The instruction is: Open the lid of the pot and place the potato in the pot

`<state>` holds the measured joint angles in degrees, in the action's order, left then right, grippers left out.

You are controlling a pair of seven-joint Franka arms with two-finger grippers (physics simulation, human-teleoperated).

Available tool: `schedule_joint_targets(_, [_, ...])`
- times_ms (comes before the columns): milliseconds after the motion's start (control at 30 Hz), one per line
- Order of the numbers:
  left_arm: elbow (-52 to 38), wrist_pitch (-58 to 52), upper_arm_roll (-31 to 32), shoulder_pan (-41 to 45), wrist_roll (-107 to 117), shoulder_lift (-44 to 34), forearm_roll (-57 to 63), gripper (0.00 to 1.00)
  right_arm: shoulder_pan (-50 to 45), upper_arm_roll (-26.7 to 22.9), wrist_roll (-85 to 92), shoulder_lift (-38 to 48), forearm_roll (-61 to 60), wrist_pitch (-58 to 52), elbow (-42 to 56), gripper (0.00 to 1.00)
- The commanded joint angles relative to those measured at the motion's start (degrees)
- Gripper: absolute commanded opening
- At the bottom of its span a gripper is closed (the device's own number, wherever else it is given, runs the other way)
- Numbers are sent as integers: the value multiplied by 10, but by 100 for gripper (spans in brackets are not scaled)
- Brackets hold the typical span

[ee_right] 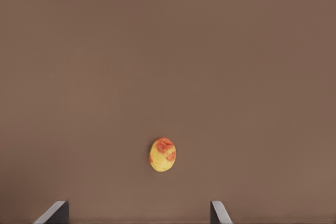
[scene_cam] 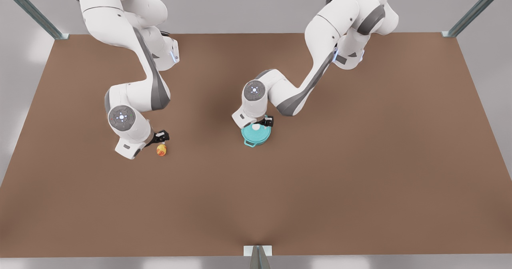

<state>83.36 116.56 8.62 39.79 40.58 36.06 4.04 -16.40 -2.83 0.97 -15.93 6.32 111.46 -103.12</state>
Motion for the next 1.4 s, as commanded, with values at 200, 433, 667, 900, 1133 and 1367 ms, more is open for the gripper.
schedule_joint_targets(200, [90, 155, -1, 17, 261, -18, 27, 100, 28, -6, -128, -51, 7, 60, 0, 100])
schedule_joint_targets(433, [108, 159, -1, 26, 266, -6, 58, 100, 27, -3, -125, -60, -16, 124, -33, 100])
schedule_joint_targets(667, [116, 163, -1, 21, 262, -1, 73, 100, 26, -2, -125, -34, -17, 225, -111, 99])
schedule_joint_targets(900, [116, 163, -1, 21, 262, 9, 74, 93, 28, -1, -123, -59, -16, 268, -126, 97])
schedule_joint_targets(1133, [113, 141, -1, 21, 264, 5, 73, 33, 40, -2, -106, -79, -16, 303, -148, 97])
schedule_joint_targets(1367, [-41, 38, -3, -211, 34, 65, 66, 34, 58, -2, -83, -94, -16, 375, -186, 98])
